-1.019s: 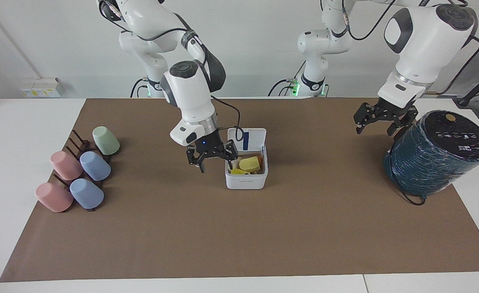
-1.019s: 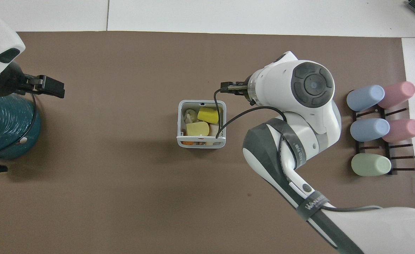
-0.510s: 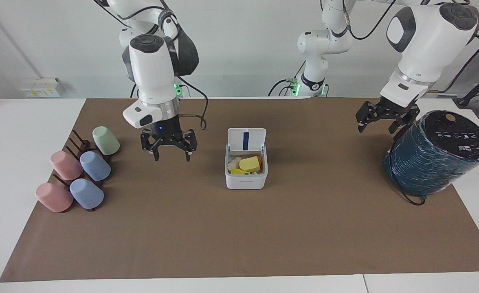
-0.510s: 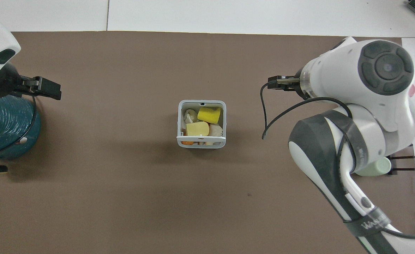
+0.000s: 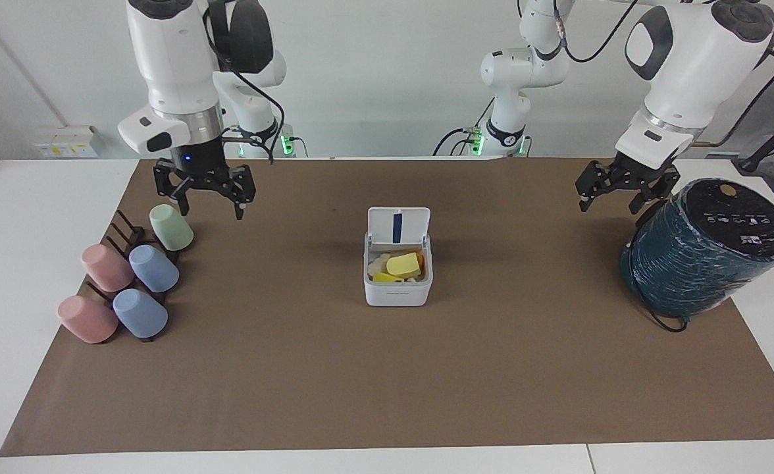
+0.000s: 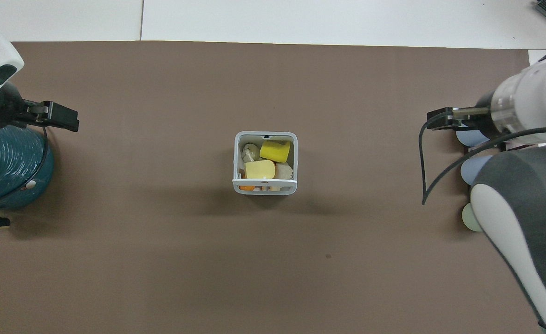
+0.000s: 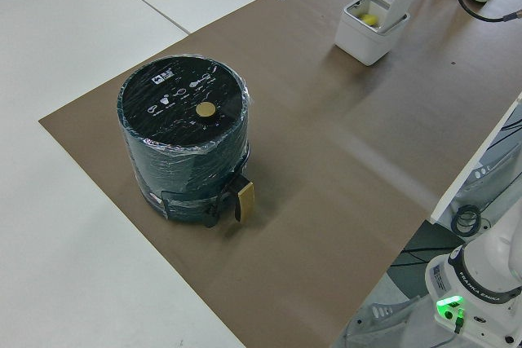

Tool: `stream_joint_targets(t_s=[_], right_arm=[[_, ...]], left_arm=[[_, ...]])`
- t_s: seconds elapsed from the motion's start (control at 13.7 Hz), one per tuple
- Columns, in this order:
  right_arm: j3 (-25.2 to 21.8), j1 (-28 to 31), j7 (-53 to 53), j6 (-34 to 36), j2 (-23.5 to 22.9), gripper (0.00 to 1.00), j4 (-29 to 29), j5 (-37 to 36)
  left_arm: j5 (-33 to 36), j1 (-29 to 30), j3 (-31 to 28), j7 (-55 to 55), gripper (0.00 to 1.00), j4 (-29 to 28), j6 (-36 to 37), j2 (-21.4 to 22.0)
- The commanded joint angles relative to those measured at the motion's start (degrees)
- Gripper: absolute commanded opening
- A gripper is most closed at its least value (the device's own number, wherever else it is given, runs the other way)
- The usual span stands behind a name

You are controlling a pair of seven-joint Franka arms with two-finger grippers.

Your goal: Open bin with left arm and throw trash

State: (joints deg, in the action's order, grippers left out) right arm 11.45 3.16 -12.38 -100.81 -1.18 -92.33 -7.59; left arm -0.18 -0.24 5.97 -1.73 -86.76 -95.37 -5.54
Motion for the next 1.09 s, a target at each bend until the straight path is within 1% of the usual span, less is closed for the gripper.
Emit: stream_joint_targets(t_s=[0.0,0.15,0.22,0.29,0.36,0.44,0.58,1.02], right_arm=[[-7.2,-3.2,5.3,6.0,0.4,1.0,3.9,3.3],[-10.3,-3.2,9.1,9.3,2.0,1.0,3.9,3.6],[-11.7,-3.2,9.3,10.7,2.3,1.0,3.9,4.9],[-12.7,-3.2,9.3,11.0,3.5,1.0,2.6,6.2],[-12.9,-3.3,9.3,10.6,4.7,1.0,0.2,6.4],[-12.9,-3.2,9.3,10.0,4.8,1.0,-0.2,6.4],[-12.6,-3.2,9.2,9.3,4.9,1.0,-0.5,6.5],[-11.5,-3.7,9.2,10.3,5.3,1.0,-1.0,6.5]], left_arm=[[0.0,0.3,0.0,-0.3,1.0,-1.2,0.7,1.5],[-0.1,0.3,0.0,-0.3,1.0,-1.3,0.7,1.5],[-0.1,0.2,0.0,-0.2,1.0,-1.3,0.7,1.5],[0.0,0.2,0.0,-0.2,1.0,-1.3,0.7,1.5],[0.0,0.2,0.0,-0.2,1.0,-1.3,0.7,1.5],[0.0,0.2,0.0,-0.2,1.0,-1.3,0.7,1.5],[0.0,0.2,0.0,-0.2,1.0,-1.3,0.7,1.5],[0.0,0.2,0.0,-0.2,1.0,-1.3,0.7,1.5]])
